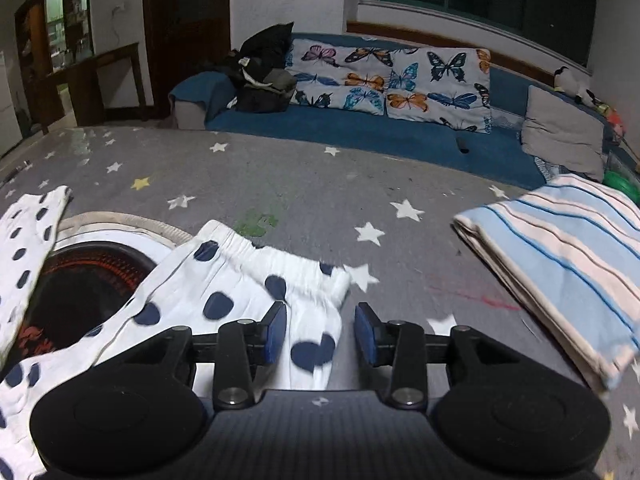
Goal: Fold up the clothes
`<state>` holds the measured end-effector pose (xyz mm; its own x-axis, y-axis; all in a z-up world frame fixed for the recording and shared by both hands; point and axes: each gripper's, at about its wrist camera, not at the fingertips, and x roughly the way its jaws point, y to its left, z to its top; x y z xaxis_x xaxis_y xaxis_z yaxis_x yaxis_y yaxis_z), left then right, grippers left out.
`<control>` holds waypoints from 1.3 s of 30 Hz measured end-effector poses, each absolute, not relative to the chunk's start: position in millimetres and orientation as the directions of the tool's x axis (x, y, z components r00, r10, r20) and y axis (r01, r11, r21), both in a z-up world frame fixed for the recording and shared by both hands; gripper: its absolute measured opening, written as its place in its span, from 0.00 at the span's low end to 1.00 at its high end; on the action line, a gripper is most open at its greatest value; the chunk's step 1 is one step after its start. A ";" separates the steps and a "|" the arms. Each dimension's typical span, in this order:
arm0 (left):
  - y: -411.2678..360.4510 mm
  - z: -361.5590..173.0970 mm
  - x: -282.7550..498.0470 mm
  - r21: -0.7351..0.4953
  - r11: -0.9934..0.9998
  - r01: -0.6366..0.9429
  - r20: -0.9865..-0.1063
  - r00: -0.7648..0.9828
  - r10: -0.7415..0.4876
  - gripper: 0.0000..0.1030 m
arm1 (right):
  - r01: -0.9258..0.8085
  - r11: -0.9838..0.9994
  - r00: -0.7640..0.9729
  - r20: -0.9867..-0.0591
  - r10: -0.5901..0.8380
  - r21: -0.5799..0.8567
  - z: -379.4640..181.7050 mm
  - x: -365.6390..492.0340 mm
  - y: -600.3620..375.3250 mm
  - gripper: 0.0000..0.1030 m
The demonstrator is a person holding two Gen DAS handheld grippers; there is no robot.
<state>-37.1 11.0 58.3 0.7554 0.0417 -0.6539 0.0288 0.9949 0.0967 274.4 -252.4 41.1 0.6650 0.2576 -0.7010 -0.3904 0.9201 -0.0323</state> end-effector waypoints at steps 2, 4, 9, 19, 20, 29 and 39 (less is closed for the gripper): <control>10.3 57.8 -36.5 0.101 0.994 0.030 -0.657 0.752 0.044 0.99 | -0.394 0.919 0.667 -0.697 0.264 -0.028 39.3 279.9 -250.3 0.21; 9.3 57.3 -36.5 0.104 0.994 0.033 -0.661 0.750 0.044 0.99 | -0.371 0.927 0.684 -0.691 0.233 -0.055 38.6 281.8 -249.0 0.15; 0.9 58.3 -40.3 0.104 0.993 0.062 -0.659 0.752 0.022 0.99 | -0.323 0.939 0.714 -0.682 0.158 -0.119 38.2 283.6 -252.2 0.18; -45.1 77.4 -68.4 0.044 0.957 0.288 -0.605 0.770 -0.204 0.95 | -0.339 0.934 0.720 -0.671 0.178 -0.115 71.0 244.0 -276.1 0.47; -52.4 78.4 -72.8 0.035 0.945 0.325 -0.602 0.762 -0.240 0.93 | -0.338 0.935 0.720 -0.671 0.181 -0.111 73.3 238.1 -279.7 0.50; -120.3 75.4 -106.9 -0.012 0.772 0.636 -0.616 0.603 -0.506 0.89 | -0.305 0.948 0.694 -0.701 0.160 -0.085 67.5 195.8 -310.7 0.56; -154.8 50.1 -102.0 0.038 0.736 0.676 -0.687 0.553 -0.472 0.47 | -0.303 0.951 0.672 -0.722 0.168 -0.060 57.3 174.6 -333.3 0.57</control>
<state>-102.0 -154.8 50.1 0.5529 -0.4721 -0.6866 0.6760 0.7359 0.0384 174.6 -333.3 57.3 0.6717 0.1681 -0.7215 -0.3027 0.9512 -0.0602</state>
